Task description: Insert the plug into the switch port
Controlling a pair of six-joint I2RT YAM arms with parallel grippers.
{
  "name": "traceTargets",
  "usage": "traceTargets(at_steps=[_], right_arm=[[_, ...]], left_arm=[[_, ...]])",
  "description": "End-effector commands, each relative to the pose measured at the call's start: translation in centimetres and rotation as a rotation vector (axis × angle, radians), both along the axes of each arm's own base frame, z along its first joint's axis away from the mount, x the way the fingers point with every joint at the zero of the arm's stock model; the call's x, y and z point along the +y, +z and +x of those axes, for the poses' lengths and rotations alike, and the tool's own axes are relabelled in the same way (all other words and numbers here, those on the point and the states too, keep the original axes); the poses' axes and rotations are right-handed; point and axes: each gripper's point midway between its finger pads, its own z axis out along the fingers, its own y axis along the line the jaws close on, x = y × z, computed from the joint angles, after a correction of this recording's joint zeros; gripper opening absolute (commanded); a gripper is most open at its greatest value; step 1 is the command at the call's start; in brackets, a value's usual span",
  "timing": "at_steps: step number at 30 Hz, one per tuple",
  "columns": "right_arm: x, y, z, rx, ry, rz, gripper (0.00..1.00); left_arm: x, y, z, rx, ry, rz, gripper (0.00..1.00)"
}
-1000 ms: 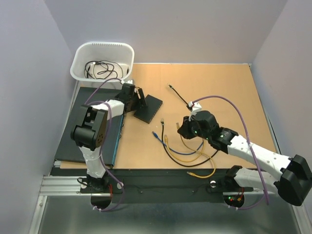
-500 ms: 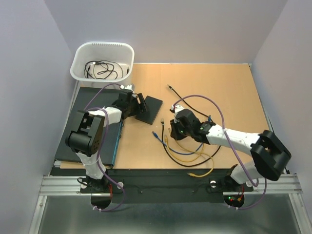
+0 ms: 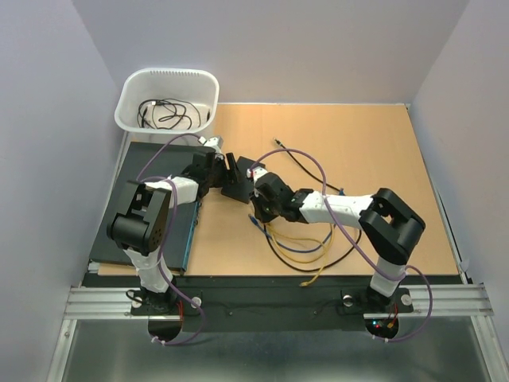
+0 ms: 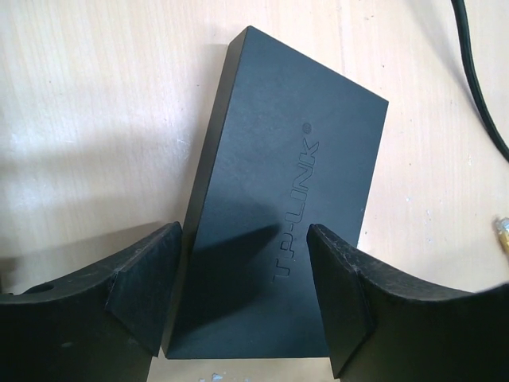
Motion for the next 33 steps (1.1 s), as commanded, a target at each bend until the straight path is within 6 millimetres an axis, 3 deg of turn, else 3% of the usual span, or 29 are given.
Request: traceTargets(at_steps=[1, 4, 10, 13, 16, 22, 26, 33], right_arm=[[-0.9, 1.4, 3.3, -0.122, -0.118, -0.002, 0.00], [-2.8, 2.0, 5.3, -0.131, -0.194, 0.016, 0.00], [-3.9, 2.2, 7.2, -0.156, -0.239, -0.001, 0.00], [-5.9, 1.7, 8.7, -0.139, -0.314, 0.000, 0.00], [-6.6, 0.6, 9.5, -0.121, -0.338, -0.019, 0.00], [-4.4, -2.1, 9.6, -0.054, -0.265, -0.018, 0.00], [-1.9, -3.5, 7.9, -0.036, -0.195, -0.036, 0.00], [0.5, -3.2, 3.9, -0.042, -0.109, -0.039, 0.01]], left_arm=[[0.1, 3.0, 0.7, -0.091, -0.026, 0.008, 0.75], [0.5, 3.2, 0.3, -0.100, -0.025, 0.014, 0.75], [0.6, 2.6, 0.3, -0.091, -0.030, 0.030, 0.75], [0.6, 1.9, 0.1, -0.076, -0.039, 0.036, 0.75], [0.7, 1.7, 0.0, -0.072, -0.040, 0.038, 0.75], [0.3, 1.8, 0.1, -0.074, -0.054, 0.023, 0.74], [0.3, 1.7, 0.1, -0.075, -0.062, 0.029, 0.74], [0.5, 0.1, -0.2, -0.046, -0.062, 0.047, 0.74]])
